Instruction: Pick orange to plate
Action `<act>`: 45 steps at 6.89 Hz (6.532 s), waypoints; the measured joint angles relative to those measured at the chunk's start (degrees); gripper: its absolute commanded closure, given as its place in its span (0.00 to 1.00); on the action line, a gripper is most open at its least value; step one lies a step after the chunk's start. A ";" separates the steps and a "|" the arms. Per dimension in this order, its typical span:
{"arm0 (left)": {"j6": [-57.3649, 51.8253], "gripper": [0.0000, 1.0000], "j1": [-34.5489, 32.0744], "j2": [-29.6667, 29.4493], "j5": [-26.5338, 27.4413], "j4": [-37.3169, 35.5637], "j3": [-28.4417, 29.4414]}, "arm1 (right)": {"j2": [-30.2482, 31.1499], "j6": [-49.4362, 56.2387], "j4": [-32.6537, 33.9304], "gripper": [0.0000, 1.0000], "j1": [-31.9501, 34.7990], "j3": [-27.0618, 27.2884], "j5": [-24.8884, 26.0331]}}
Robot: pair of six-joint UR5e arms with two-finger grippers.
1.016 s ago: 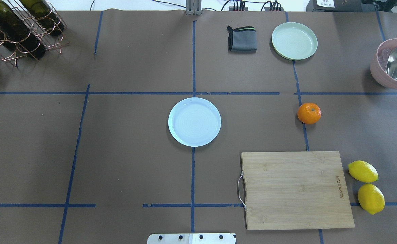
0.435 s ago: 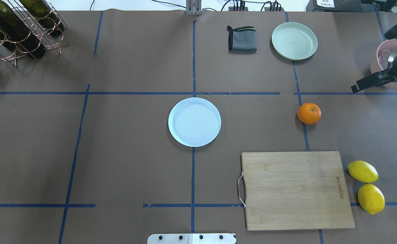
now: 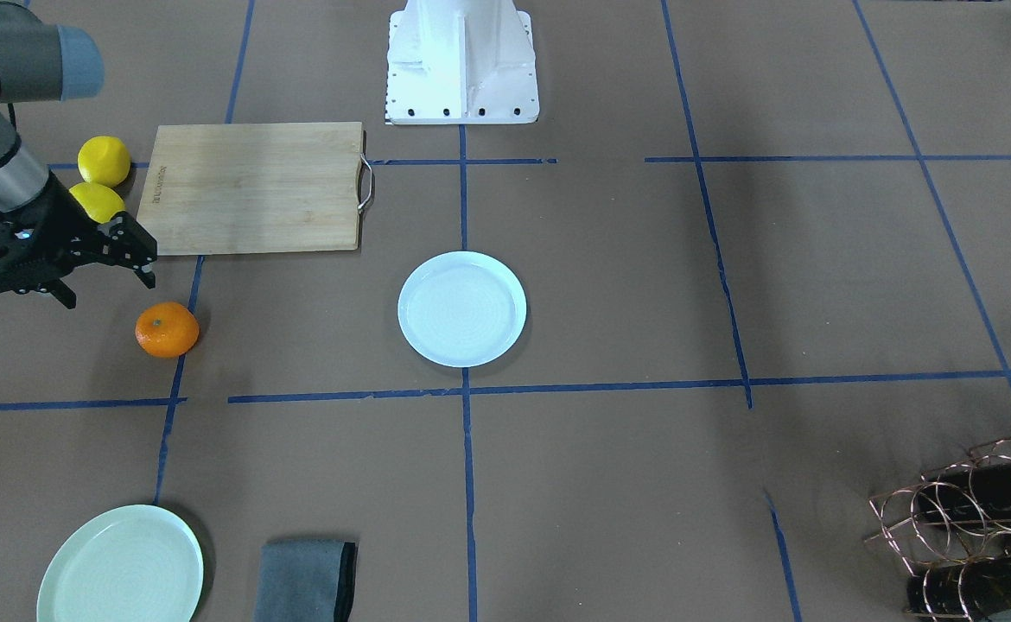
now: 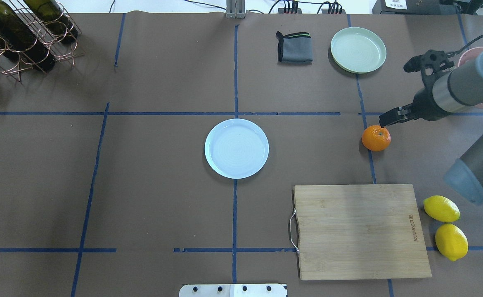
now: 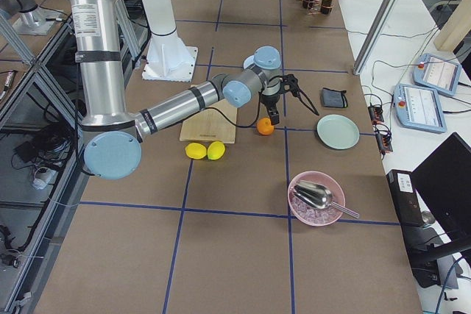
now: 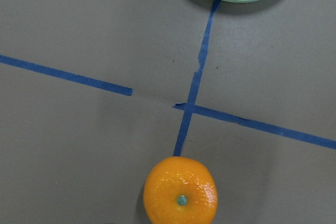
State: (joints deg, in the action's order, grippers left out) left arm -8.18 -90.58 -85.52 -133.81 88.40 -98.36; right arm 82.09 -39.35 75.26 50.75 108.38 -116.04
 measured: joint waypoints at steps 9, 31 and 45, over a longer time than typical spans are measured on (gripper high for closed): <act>0.00 0.00 -0.01 0.04 -0.14 0.19 -0.19 | -2.89 -1.43 -0.11 0.00 -6.57 -7.92 7.91; -0.26 0.00 -0.03 0.09 -0.14 0.19 -0.05 | -43.29 -29.63 15.90 0.54 -24.06 -28.19 25.41; -0.26 0.00 0.04 0.02 -0.08 0.15 -0.13 | -20.66 13.95 31.32 0.00 1.89 1.31 1.28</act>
State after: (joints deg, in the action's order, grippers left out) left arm -8.43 -90.54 -85.50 -133.89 88.55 -98.49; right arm 61.43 -25.40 106.58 52.63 109.69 -114.76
